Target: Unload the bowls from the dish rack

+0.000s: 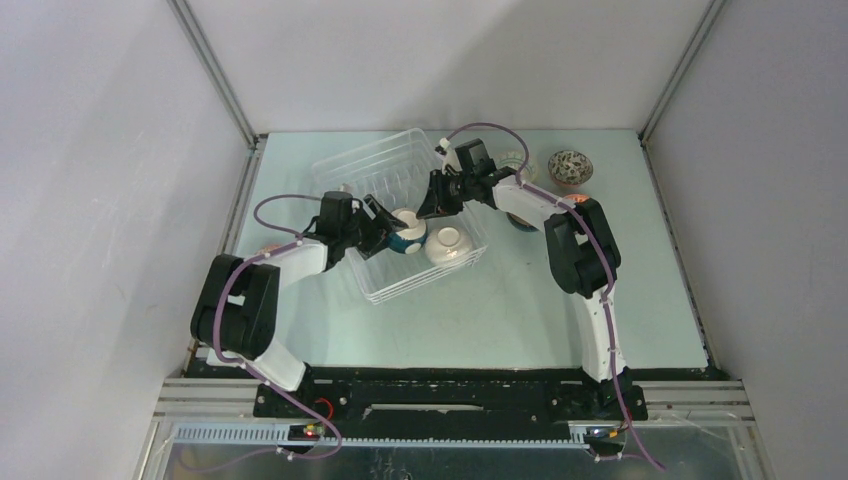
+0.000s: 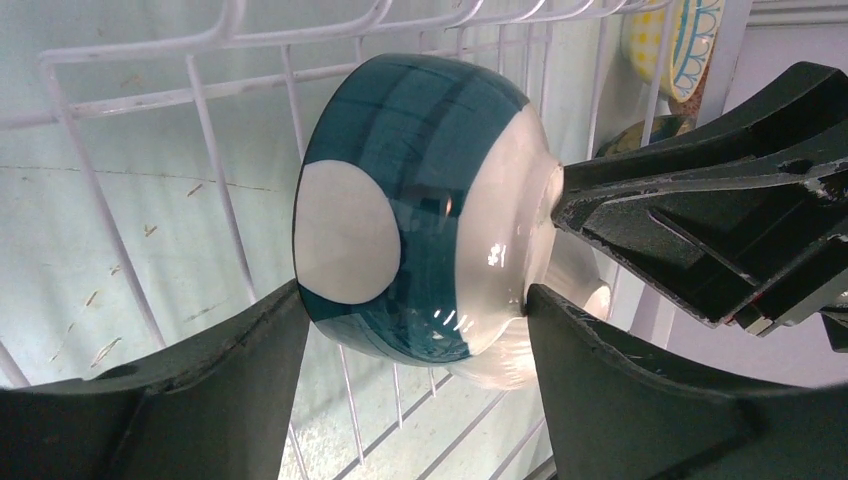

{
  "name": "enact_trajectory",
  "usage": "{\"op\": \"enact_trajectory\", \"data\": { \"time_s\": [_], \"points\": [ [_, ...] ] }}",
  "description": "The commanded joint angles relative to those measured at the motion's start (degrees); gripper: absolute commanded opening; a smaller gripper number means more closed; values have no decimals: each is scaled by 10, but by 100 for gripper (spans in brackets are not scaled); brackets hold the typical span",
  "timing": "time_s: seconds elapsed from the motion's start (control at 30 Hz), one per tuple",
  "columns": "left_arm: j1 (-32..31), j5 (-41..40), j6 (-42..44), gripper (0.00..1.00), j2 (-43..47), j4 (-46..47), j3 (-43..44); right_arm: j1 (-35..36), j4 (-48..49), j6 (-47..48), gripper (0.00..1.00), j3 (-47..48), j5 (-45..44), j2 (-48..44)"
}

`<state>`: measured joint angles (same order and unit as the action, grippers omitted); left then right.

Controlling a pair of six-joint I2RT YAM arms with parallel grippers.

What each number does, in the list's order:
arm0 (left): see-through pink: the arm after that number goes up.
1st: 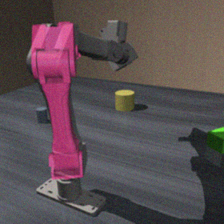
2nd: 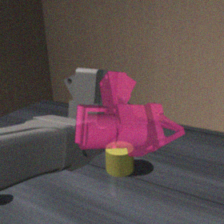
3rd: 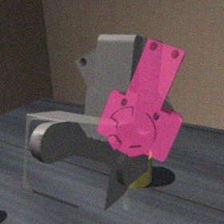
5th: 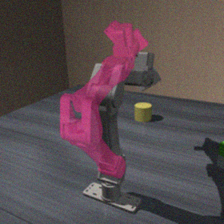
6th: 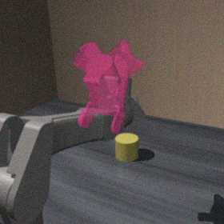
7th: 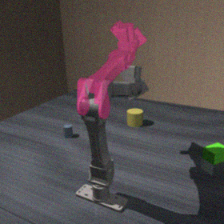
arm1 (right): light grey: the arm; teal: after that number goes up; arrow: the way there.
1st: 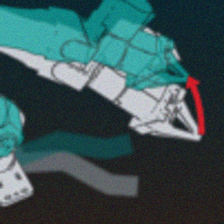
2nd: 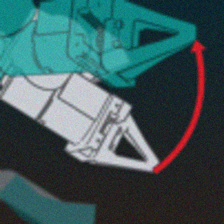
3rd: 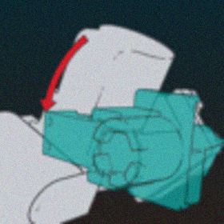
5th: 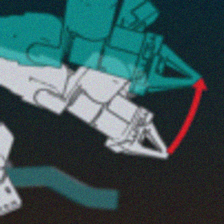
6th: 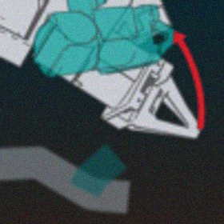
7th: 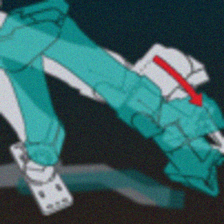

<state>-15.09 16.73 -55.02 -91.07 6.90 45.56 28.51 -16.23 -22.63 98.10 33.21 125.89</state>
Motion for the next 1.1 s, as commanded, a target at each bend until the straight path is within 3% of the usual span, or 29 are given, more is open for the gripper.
{"op": "enact_trajectory", "data": {
  "time_s": [0.0, 0.13, 0.27, 0.47, 0.7, 1.07],
  "points": [
    [0, 6, -4, 78, 1, 26, 32, -3, -37, 20, 33, -14, -37, 24],
    [-6, 15, 0, 75, 9, 42, 36, -4, -31, 18, 35, -22, -35, 16],
    [-12, 23, 5, 73, 9, 52, 44, -6, -17, 17, 47, -41, -40, -1],
    [-18, 26, 3, 71, 8, 64, 50, -11, -1, 13, 48, -61, -37, -22],
    [-24, 44, 11, 66, 8, 83, 59, -14, 34, 8, 58, -88, -25, -46],
    [-23, 61, 18, 58, 15, 112, 55, -10, 62, -4, 46, -93, 15, -47]
  ]
}}
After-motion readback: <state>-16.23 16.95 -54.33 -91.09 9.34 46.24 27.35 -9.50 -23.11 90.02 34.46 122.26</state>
